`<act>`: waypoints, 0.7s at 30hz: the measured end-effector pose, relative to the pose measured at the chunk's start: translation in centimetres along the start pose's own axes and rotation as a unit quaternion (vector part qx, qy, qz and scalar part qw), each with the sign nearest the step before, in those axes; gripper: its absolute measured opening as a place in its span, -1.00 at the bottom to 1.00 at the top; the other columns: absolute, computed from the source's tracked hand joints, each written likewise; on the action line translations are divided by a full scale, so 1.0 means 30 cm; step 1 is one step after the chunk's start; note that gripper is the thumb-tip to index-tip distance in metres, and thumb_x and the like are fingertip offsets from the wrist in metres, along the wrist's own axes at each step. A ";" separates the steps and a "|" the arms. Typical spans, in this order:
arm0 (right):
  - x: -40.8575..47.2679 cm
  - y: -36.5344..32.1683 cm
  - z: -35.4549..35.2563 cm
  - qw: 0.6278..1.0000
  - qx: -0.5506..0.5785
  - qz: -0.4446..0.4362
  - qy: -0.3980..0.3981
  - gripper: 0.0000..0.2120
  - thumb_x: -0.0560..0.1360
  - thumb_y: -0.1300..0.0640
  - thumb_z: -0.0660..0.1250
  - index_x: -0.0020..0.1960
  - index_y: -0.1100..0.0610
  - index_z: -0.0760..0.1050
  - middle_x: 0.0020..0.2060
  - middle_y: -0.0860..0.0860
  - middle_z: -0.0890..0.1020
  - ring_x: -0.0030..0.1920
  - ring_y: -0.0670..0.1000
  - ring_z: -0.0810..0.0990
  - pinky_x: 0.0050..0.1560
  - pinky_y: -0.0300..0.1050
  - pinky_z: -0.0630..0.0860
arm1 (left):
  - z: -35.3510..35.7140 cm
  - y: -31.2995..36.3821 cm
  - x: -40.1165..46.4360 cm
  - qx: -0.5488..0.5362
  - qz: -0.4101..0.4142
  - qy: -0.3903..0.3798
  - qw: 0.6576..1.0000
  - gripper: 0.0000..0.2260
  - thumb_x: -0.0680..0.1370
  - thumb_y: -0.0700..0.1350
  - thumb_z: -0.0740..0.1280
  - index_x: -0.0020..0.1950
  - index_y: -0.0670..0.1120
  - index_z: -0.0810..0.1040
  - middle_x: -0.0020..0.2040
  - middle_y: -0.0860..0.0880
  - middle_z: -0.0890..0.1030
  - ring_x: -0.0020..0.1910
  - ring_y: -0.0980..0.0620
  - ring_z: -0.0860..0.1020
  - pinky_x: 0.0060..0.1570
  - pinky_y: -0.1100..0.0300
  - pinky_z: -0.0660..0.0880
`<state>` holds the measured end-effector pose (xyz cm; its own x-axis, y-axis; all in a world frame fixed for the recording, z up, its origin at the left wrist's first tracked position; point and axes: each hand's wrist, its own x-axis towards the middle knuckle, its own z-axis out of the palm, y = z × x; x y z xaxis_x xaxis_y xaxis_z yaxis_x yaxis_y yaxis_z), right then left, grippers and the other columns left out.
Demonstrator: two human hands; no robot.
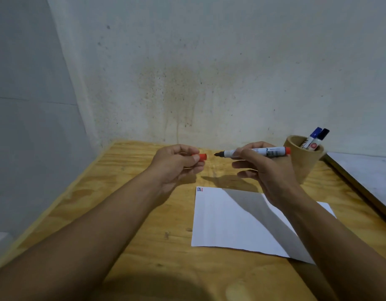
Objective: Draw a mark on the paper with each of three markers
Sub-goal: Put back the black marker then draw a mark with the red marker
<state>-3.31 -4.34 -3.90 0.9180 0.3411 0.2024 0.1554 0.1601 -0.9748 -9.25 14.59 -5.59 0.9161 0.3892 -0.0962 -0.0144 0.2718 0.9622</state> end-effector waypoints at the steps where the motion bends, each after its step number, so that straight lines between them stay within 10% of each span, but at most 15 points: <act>1: -0.003 -0.008 -0.009 1.000 -0.010 -0.007 0.003 -0.90 0.40 0.27 0.47 -0.14 0.28 0.58 -0.27 0.16 0.71 -0.30 0.08 0.68 -0.31 -0.08 0.56 | 0.008 0.009 -0.005 -0.020 -0.002 -0.013 1.000 -0.90 0.45 -0.41 0.33 -0.11 -0.25 0.58 -0.17 -0.23 0.65 -0.24 -0.05 0.67 -0.19 0.13 0.65; 21: -0.059 -0.107 -0.156 0.996 -0.057 -0.066 -0.006 -0.85 0.35 0.23 0.53 -0.14 0.29 0.65 -0.34 0.17 0.65 -0.34 0.03 0.64 -0.34 -0.15 0.55 | 0.194 0.051 -0.091 0.020 0.035 -0.101 0.994 -0.84 0.40 -0.40 0.39 -0.05 -0.24 0.58 -0.28 -0.20 0.67 -0.30 -0.07 0.68 -0.24 0.14 0.64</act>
<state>-3.73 -9.80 -1.58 0.8821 0.3360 0.3301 0.3155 0.0989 -0.9438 -9.44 8.81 -2.37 0.9754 0.2197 0.0208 -0.0687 0.2128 0.9747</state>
